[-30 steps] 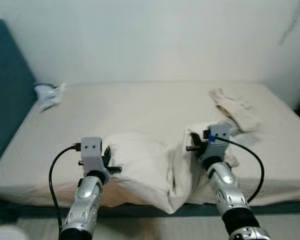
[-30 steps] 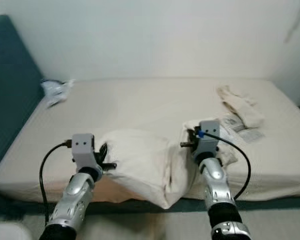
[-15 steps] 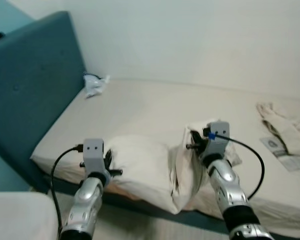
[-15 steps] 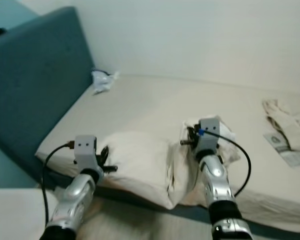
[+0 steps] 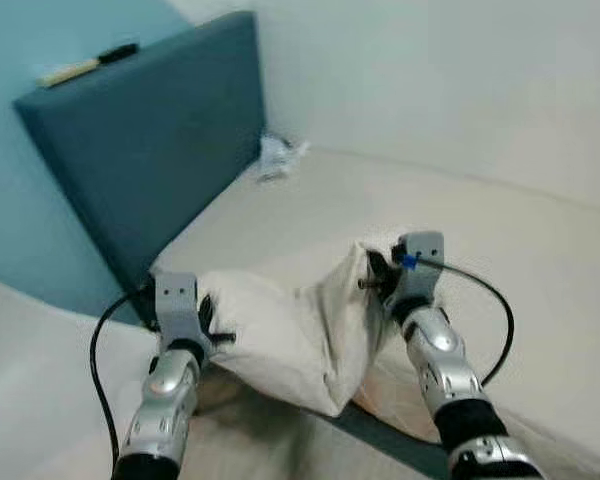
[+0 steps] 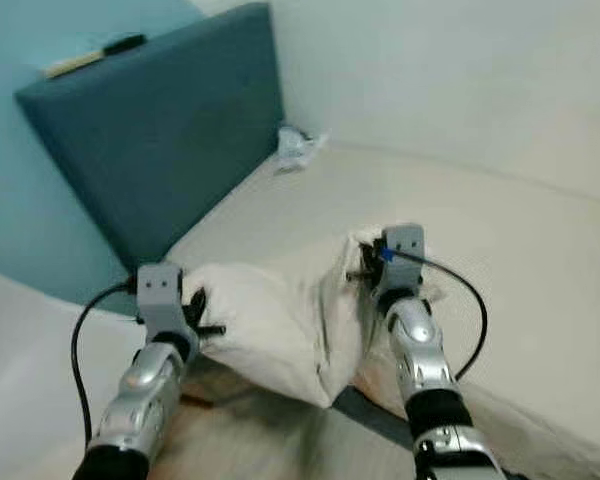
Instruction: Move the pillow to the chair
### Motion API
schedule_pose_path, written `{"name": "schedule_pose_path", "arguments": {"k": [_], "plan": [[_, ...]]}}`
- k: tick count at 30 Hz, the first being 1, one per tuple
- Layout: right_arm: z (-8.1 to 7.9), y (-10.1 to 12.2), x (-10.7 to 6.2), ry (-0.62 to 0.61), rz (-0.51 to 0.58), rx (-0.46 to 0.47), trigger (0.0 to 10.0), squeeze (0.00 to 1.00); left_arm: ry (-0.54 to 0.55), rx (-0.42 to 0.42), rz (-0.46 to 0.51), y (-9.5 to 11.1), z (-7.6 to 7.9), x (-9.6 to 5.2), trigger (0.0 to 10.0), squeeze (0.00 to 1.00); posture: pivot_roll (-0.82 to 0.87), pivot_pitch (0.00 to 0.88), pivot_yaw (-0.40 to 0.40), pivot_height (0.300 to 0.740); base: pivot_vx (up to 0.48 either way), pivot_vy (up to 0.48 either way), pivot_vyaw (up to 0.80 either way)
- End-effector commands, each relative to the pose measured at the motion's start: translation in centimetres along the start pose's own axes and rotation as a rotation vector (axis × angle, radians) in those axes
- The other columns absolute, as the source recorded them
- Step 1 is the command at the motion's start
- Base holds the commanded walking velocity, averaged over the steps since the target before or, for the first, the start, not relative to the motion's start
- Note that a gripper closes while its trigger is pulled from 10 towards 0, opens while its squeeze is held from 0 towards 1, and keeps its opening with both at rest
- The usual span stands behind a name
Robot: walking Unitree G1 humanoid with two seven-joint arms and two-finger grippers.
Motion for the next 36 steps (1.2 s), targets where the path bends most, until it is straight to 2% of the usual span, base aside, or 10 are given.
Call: {"name": "schedule_pose_path", "arguments": {"k": [1,5,15,18,27,33,36], "plan": [[-1.8,0.5,0.5,0.06,0.027,-0.006,10.0,0.0,-0.009,0.032,0.021,0.8,0.1,0.2,10.0,0.0,0.02,0.028,0.007,0.74,0.0,0.0,0.8],[-2.1,0.4,0.4,0.071,0.028,-0.007,10.0,0.0,-0.022,0.03,0.029,0.8,0.4,0.1,10.0,0.0,0.02,0.021,0.008,0.74,0.0,0.0,0.8],[-3.2,2.2,1.3,0.094,0.091,0.01,10.0,0.0,0.001,0.029,0.034,1.5,0.1,0.5,10.0,0.0,0.02,0.005,0.009,0.74,0.0,0.0,0.8],[-4.0,3.0,1.7,0.116,0.12,0.026,10.0,0.0,0.007,0.025,0.035,1.6,0.0,0.5,10.0,0.0,0.02,0.005,0.01,0.74,0.0,0.0,0.8],[-4.4,3.3,1.9,0.128,0.127,0.042,10.0,0.0,0.036,-0.025,0.009,1.3,-0.4,0.6,10.0,0.0,0.02,0.011,0.005,0.74,0.0,0.0,0.8],[-4.3,3.0,2.1,0.129,0.109,0.048,10.0,0.0,0.043,-0.022,-0.016,0.9,-0.6,0.8,10.0,0.0,0.02,0.01,0.001,0.74,0.0,0.0,0.8],[-4.3,2.7,2.1,0.143,0.087,0.035,10.0,0.0,0.072,-0.025,-0.034,0.6,-0.7,0.9,10.0,0.0,0.01,0.009,-0.034,0.74,0.0,0.0,0.8]]}}
Point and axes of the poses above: a point about 5 cm out from each wrist's last joint towards the gripper, its own x axis pointing out of the wrist towards the gripper, its own y axis along the axis of the wrist's last joint, z = x × y, the point moved 5 cm from there along x, pointing out of the wrist towards the gripper, and after that the axes turned 15 degrees about x, right-handed, at the moved point
